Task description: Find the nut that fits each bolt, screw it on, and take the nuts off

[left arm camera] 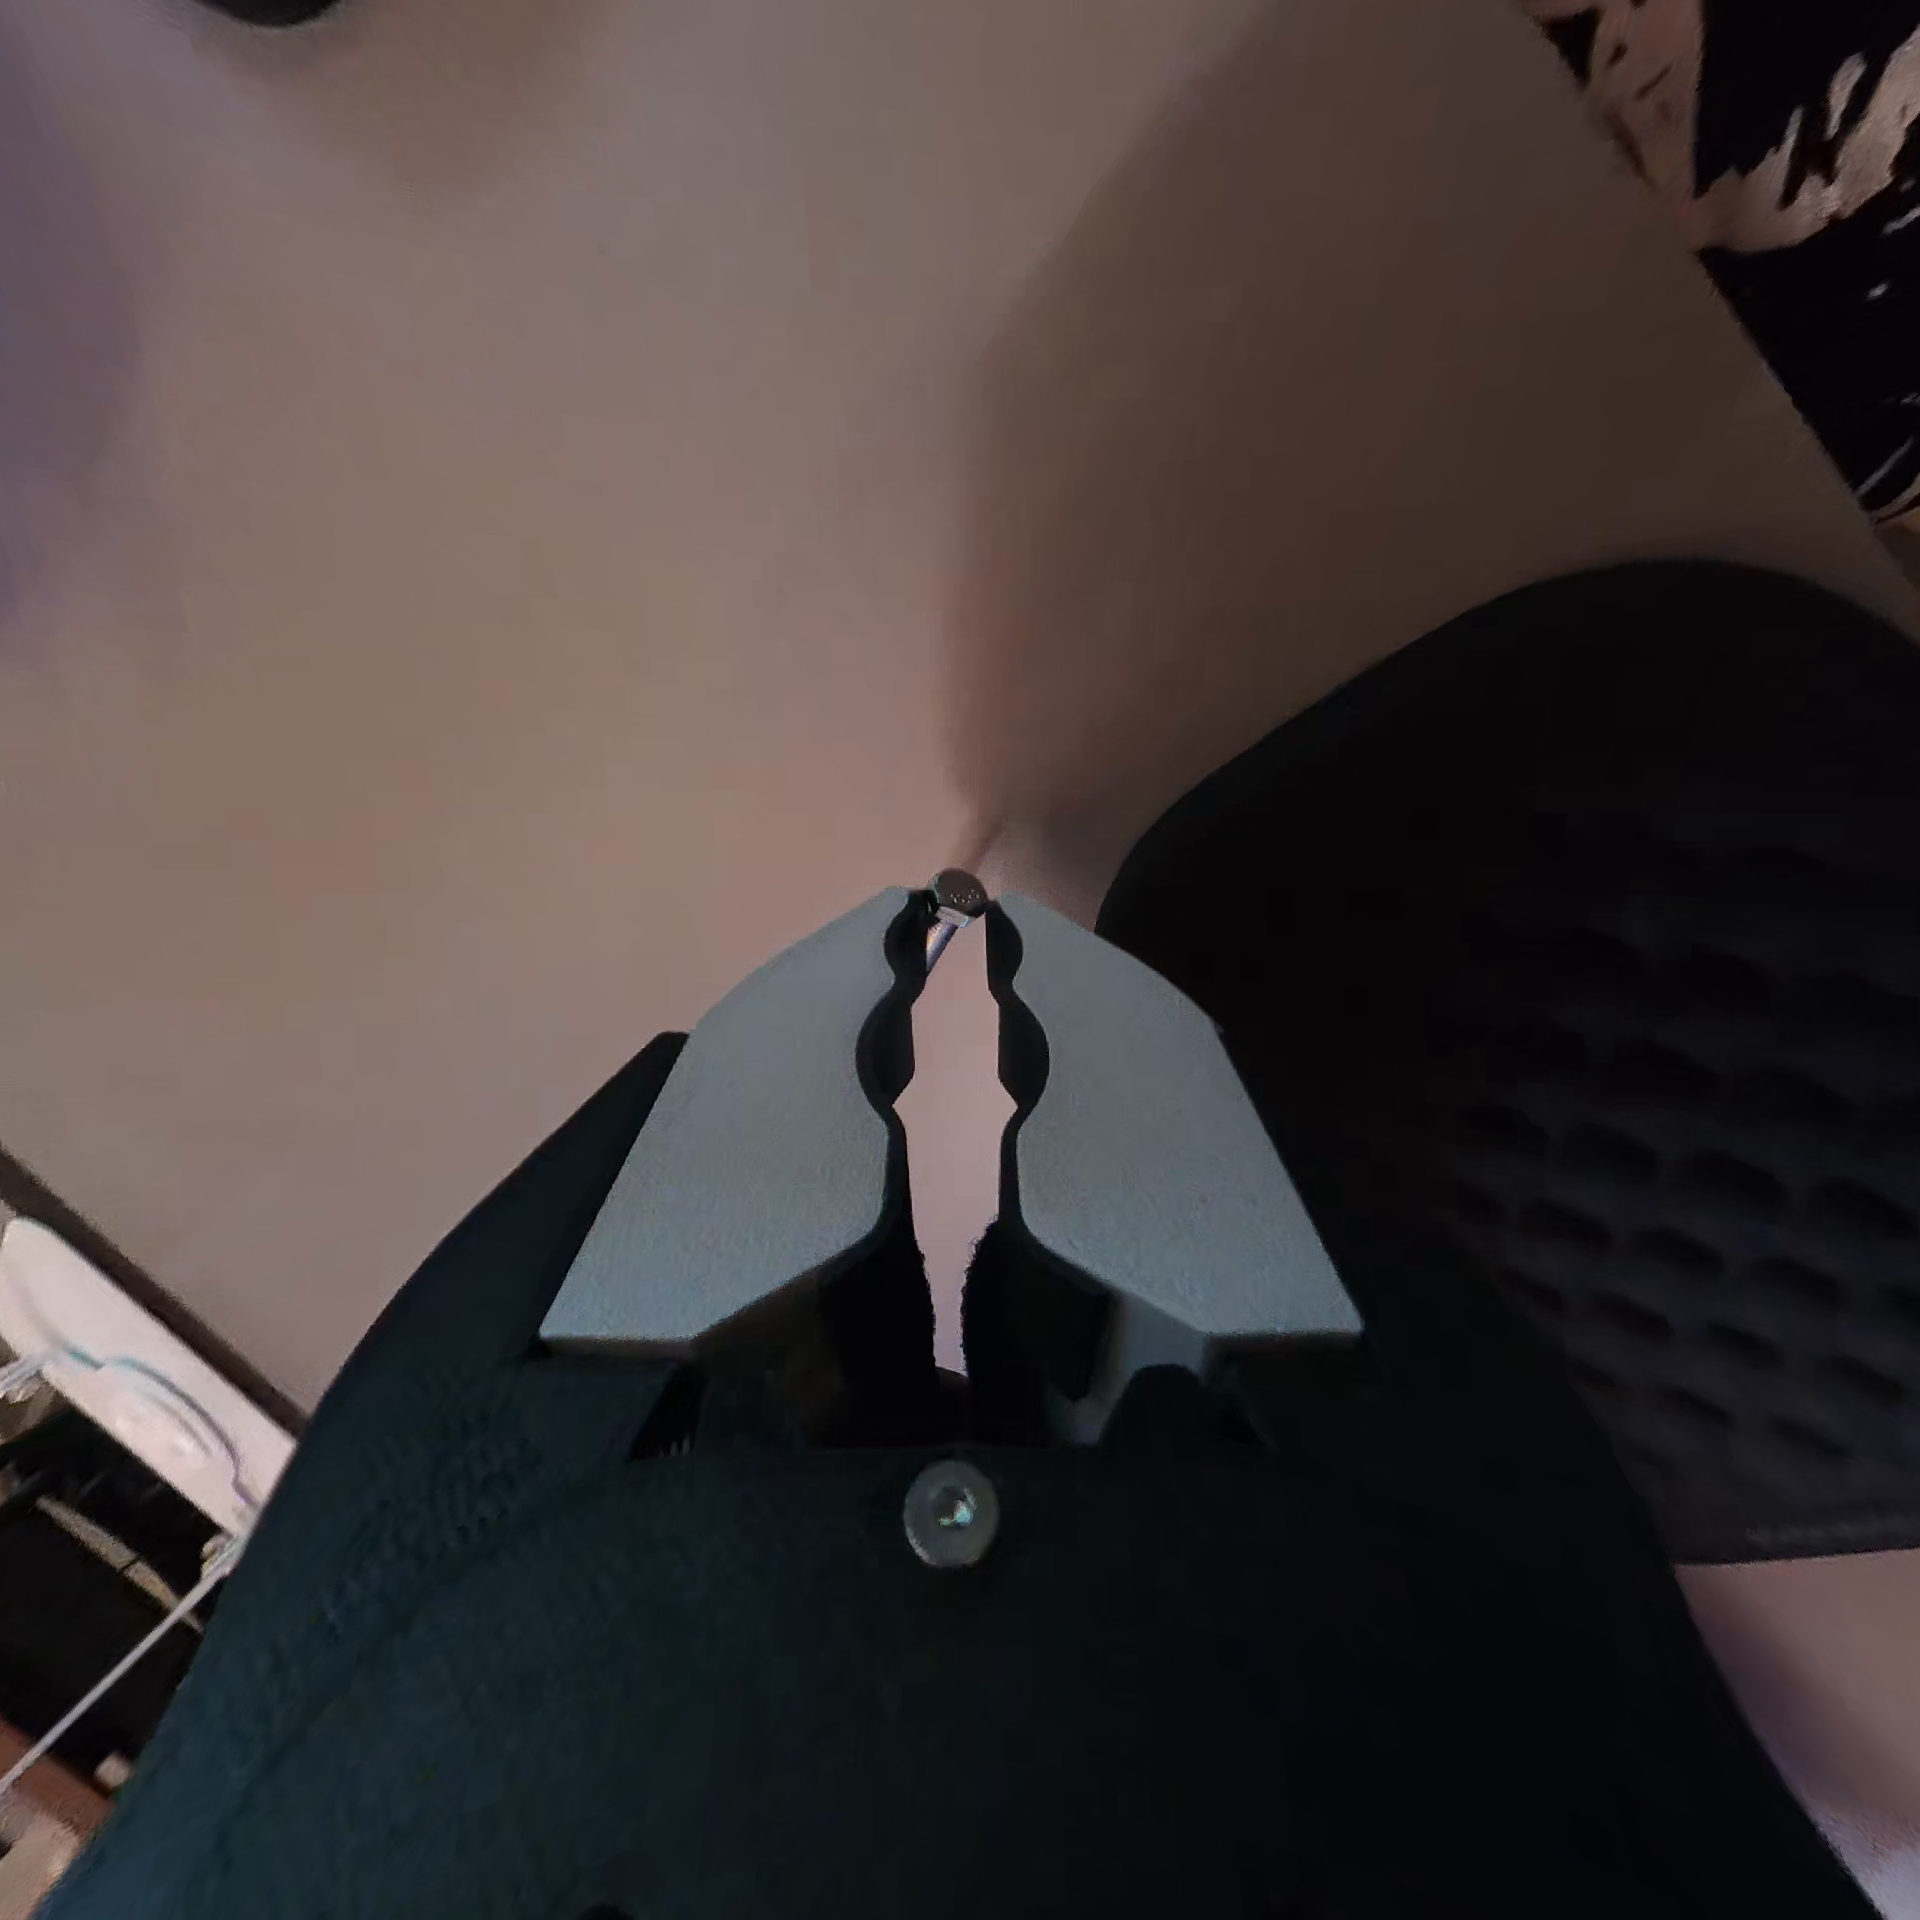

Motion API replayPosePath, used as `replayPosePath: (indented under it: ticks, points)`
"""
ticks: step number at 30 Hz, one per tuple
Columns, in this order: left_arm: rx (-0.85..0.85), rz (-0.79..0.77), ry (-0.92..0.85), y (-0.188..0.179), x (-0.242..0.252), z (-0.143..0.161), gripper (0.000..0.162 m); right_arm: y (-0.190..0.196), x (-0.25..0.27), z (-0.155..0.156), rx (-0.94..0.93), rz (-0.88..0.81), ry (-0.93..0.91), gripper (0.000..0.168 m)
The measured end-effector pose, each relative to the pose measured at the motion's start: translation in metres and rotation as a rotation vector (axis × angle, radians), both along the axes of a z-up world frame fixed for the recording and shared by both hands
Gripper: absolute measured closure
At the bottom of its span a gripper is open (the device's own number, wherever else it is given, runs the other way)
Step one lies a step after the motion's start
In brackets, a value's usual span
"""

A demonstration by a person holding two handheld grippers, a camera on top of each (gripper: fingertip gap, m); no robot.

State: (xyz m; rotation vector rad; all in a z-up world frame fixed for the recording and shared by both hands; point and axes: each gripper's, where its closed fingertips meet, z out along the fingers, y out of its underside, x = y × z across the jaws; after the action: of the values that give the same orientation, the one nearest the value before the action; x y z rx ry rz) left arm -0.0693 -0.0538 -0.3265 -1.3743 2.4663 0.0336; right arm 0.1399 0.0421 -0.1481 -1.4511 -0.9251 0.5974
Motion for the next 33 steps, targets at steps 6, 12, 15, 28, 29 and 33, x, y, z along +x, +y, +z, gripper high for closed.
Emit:
replayPosePath:
  ticks: [6, 12, 15, 28, 29, 33]
  points:
    - [-0.015, -0.052, 0.061, 0.006, -0.002, -0.014, 0.15, 0.002, -0.001, -0.005, -0.01, 0.001, -0.013, 0.133]
    - [-0.073, 0.087, -0.075, 0.006, 0.0, -0.003, 0.14, 0.005, 0.004, -0.008, -0.018, -0.014, -0.014, 0.133]
    - [-0.082, 0.258, -0.341, 0.011, 0.002, 0.041, 0.132, 0.01, 0.007, -0.011, -0.036, -0.02, 0.003, 0.133]
    - [-0.081, 1.357, -0.577, 0.066, -0.231, 0.061, 0.123, 0.013, -0.002, -0.018, -0.072, 0.0, 0.011, 0.133]
    - [-0.101, 1.366, -0.581, 0.067, -0.236, 0.054, 0.125, 0.012, -0.003, -0.016, -0.068, 0.005, 0.016, 0.133]
    - [-0.157, 1.383, -0.546, 0.071, -0.249, 0.029, 0.13, 0.008, -0.003, -0.011, -0.05, 0.004, 0.017, 0.133]
